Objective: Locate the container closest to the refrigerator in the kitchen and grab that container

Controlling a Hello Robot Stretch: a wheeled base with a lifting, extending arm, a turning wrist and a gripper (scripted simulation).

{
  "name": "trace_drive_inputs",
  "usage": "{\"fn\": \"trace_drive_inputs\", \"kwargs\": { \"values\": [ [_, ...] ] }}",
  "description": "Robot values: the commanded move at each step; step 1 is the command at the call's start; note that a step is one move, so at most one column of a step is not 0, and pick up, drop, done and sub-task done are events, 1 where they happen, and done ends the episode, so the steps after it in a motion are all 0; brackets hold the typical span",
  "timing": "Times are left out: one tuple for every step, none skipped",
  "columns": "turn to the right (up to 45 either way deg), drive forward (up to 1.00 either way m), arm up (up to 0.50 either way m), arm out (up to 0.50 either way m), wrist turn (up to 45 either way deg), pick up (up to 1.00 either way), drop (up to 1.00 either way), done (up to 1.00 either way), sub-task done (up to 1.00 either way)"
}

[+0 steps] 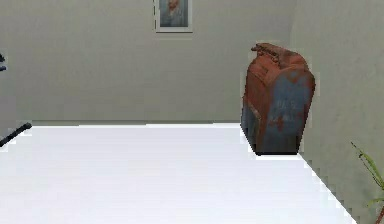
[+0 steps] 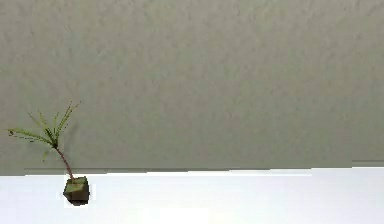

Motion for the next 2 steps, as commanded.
{"fn": "trace_drive_inputs", "kwargs": {
  "values": [
    [-36.0, 0.0, 0.0, 0.0, 0.0, 0.0, 0.0, 0.0, 0.0],
    [0.0, 1.0, 0.0, 0.0, 0.0, 0.0, 0.0, 0.0, 0.0]
  ]
}}
